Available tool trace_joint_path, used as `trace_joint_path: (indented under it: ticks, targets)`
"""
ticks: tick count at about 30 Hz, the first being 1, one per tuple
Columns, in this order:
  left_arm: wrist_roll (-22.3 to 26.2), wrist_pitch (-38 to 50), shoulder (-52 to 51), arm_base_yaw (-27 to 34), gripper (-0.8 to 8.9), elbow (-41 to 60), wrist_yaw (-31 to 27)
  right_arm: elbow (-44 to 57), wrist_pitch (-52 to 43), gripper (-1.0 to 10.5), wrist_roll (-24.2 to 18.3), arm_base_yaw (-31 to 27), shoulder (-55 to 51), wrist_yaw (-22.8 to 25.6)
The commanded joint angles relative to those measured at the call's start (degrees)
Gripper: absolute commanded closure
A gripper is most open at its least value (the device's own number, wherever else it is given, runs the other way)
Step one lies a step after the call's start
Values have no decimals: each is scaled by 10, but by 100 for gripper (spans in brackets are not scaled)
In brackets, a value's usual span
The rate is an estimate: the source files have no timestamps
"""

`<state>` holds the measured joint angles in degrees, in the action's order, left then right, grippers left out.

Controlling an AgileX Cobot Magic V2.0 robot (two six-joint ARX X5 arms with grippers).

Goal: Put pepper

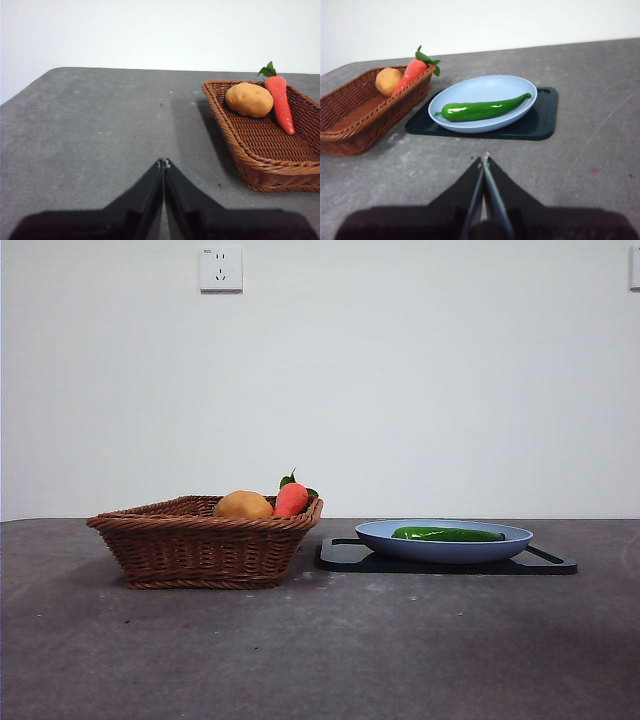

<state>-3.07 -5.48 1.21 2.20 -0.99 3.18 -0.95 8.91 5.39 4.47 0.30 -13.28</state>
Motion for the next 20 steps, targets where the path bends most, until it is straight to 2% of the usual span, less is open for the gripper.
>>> trace_joint_path:
  ticks: [1,5,20]
  targets:
    - [-3,7,-3,2,804,6,0,5,4,936,17,0,-3,1]
    - [-3,7,-3,2,804,6,0,5,3,936,73,0,-3,2]
    - [-3,7,-3,2,804,6,0,5,1,936,72,0,-3,2]
